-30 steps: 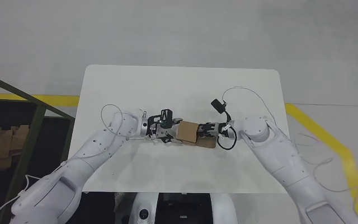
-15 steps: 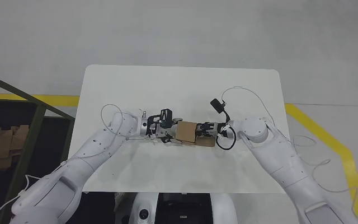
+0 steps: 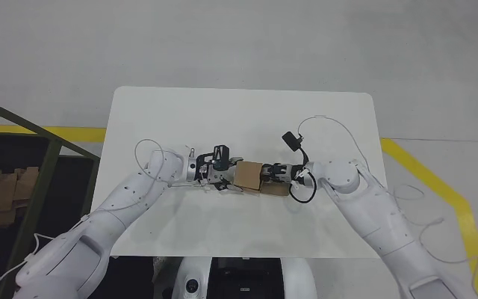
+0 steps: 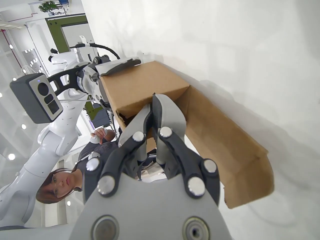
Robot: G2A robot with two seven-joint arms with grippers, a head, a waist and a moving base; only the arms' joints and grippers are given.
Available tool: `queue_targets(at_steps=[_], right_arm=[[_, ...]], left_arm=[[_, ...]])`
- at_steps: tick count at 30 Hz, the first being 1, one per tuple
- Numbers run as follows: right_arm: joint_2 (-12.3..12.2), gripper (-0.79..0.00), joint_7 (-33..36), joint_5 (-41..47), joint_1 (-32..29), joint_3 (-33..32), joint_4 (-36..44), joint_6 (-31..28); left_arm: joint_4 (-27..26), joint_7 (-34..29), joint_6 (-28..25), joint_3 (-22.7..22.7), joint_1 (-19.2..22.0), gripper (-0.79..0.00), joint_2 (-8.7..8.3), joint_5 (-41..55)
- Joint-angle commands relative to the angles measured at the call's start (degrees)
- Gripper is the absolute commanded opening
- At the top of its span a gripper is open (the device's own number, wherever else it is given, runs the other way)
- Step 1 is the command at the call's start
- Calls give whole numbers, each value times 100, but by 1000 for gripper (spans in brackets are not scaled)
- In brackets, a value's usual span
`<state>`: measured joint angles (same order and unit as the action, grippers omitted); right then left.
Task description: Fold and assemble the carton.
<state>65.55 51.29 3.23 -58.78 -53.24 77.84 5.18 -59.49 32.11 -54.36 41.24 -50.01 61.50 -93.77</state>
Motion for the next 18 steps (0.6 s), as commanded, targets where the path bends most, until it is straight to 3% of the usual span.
queue_targets(at_steps=[1, 18], right_arm=[[-32, -785, -17, -52, -91, -83, 124, 6], [-333, -785, -223, -238, -1090, -1080, 930, -86]], left_arm=[[2, 9, -5, 9, -6, -188, -5, -3], [-142, 9, -1, 93, -90, -188, -52, -49]])
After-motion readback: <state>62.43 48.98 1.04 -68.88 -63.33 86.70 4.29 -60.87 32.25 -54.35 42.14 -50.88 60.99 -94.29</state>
